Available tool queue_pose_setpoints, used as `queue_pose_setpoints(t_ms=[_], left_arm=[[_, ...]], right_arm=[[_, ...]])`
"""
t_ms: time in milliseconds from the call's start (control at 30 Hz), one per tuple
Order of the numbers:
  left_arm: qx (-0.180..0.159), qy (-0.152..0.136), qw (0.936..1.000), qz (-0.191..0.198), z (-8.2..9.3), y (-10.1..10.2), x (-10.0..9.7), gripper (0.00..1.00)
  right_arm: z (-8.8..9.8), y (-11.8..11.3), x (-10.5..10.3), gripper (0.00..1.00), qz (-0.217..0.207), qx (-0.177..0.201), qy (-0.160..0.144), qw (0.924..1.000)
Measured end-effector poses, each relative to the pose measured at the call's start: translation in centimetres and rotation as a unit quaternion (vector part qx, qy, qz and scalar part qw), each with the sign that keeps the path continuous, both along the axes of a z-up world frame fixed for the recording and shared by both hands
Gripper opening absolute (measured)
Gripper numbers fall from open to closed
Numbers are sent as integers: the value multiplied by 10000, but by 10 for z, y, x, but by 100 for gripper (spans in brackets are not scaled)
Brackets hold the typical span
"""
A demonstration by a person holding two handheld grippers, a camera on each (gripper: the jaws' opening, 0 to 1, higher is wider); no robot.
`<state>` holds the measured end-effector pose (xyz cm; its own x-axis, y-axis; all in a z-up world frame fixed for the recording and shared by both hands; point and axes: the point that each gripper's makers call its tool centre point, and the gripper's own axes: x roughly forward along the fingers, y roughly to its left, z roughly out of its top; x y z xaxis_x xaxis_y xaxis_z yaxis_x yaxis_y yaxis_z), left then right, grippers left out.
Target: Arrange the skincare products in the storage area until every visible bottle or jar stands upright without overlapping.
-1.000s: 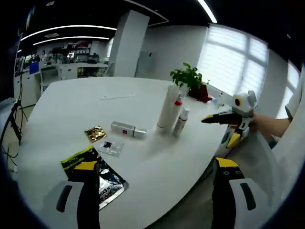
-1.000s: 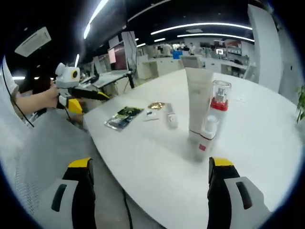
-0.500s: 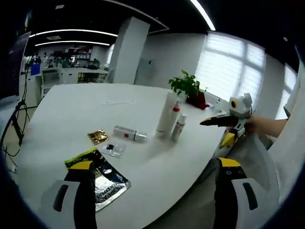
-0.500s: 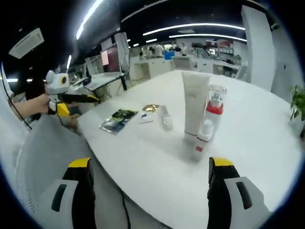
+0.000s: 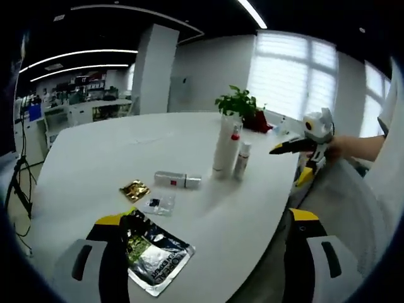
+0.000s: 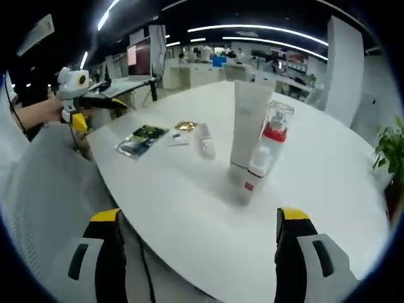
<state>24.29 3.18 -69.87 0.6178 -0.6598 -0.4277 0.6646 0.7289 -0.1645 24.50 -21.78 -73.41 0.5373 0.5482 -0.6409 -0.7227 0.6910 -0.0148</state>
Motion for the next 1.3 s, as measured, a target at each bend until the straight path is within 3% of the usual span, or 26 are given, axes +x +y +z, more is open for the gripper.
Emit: queue_pose_setpoints(t_ms=[200, 400, 633, 800, 900, 1067, 1267, 1300], left_arm=[[447, 29, 9977, -508, -9, -6, 9, 96], [769, 42, 9932, -874, -19, -15, 34, 94], [1295, 69, 9814, -1419, -30, -32, 58, 88], [1794, -69, 9666, -1827, -36, -40, 82, 86], [1930, -75, 9610, -1978, -40, -44, 95, 85], [2380, -44, 9414, -2391, -52, -50, 109, 83], [2643, -17, 9263, -2686, -64, -60, 131, 83], [2726, -25, 9208, -2789, -66, -62, 135, 83]], right_arm=[[-3, -6, 3, 99, -157, 24, 25, 9999], [-4, -8, 2, 98, -147, -57, 23, 9999], [-9, -5, -1, 99, 20, -89, 130, 9999], [-8, -6, 0, 99, -35, -1, 153, 9999], [-9, -7, 1, 98, -92, 33, 178, 9998], [-10, -9, 3, 98, -126, 50, 173, 9998], [-10, -9, 4, 97, -112, 12, 117, 9999], [-10, -9, 4, 97, -111, 6, 128, 9999]])
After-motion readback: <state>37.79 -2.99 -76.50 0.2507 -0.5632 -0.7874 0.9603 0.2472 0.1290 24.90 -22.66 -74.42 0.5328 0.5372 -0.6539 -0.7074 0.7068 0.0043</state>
